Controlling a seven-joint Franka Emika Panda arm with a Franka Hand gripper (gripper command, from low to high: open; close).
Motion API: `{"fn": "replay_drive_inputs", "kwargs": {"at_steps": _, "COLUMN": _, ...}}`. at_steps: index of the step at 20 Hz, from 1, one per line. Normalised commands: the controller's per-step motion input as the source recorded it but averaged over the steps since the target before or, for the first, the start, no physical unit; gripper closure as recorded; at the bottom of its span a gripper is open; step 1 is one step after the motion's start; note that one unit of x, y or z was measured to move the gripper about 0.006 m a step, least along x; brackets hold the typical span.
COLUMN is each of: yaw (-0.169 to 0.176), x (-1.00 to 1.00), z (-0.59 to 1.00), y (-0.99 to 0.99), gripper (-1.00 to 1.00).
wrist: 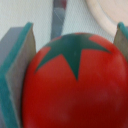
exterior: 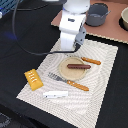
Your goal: Interact with the objects in diverse but meaningful ways.
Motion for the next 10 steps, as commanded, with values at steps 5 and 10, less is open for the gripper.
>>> {"fn": "replay_drive_inputs", "kwargs": {"at_steps": 5, "yaw": 0.0, "x": -0.69, "z": -0.33, "y": -0.6, "gripper": 1.0}}
{"fn": "replay_drive_inputs", "kwargs": {"at_steps": 10, "yaw": 0.0, "x": -0.76, "z": -0.49, "y": -0.47, "gripper": 1.0}}
